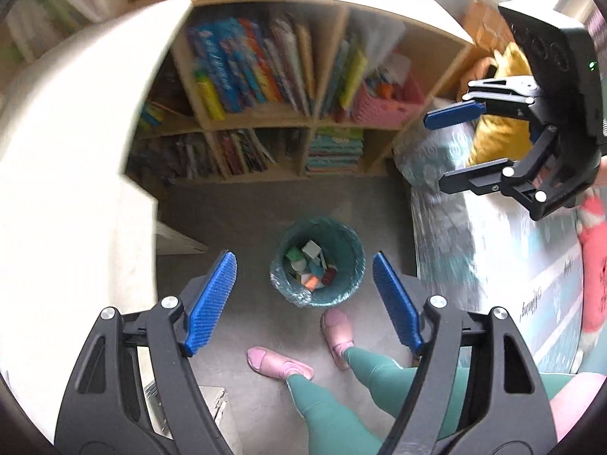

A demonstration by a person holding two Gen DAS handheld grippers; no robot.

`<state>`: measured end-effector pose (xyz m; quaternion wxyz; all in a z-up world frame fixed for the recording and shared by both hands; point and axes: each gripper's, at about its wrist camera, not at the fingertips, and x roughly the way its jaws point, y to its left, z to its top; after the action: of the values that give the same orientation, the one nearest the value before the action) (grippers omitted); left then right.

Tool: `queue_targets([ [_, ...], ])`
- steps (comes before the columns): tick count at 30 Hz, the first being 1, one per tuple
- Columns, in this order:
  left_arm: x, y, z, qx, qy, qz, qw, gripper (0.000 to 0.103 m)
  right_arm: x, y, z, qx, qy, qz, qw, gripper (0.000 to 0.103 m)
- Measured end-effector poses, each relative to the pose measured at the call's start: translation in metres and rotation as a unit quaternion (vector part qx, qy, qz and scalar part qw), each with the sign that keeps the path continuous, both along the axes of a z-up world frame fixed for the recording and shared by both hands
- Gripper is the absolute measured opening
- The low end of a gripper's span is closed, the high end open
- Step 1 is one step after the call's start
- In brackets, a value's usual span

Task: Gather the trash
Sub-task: 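Move both tools back over the table toward the blue bag and white card, then grasp the blue bag with the left tool while the right grasps the white card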

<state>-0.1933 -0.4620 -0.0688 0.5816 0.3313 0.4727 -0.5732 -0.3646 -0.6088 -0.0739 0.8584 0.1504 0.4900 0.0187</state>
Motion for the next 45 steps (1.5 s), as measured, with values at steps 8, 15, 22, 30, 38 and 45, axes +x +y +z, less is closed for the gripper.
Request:
queue_targets([
  [8, 0.089, 0.087, 0.043, -0.043, -0.02, 0.134, 0.9898, 0.079, 0.095, 0.048, 0.042, -0.019, -0.044, 0.129, 0.99, 0.07],
  [15, 0.177, 0.196, 0.057, -0.037, -0.066, 0.267, 0.9608, 0.079, 0.2, 0.126, 0.07, -0.033, -0.077, 0.251, 0.964, 0.07],
  [22, 0.256, 0.288, 0.06, -0.033, -0.083, 0.361, 0.9281, 0.08, 0.303, 0.208, 0.077, -0.041, -0.093, 0.342, 0.934, 0.07],
  [30, 0.321, 0.34, 0.048, -0.033, -0.081, 0.402, 0.9112, 0.08, 0.392, 0.298, 0.065, -0.054, -0.09, 0.411, 0.905, 0.07],
  [38, 0.365, 0.332, 0.039, -0.051, -0.078, 0.398, 0.9124, 0.08, 0.449, 0.348, 0.045, -0.068, -0.075, 0.45, 0.887, 0.07],
  [45, 0.397, 0.317, 0.014, -0.042, -0.068, 0.403, 0.9115, 0.08, 0.476, 0.358, 0.025, -0.094, -0.064, 0.469, 0.876, 0.061],
])
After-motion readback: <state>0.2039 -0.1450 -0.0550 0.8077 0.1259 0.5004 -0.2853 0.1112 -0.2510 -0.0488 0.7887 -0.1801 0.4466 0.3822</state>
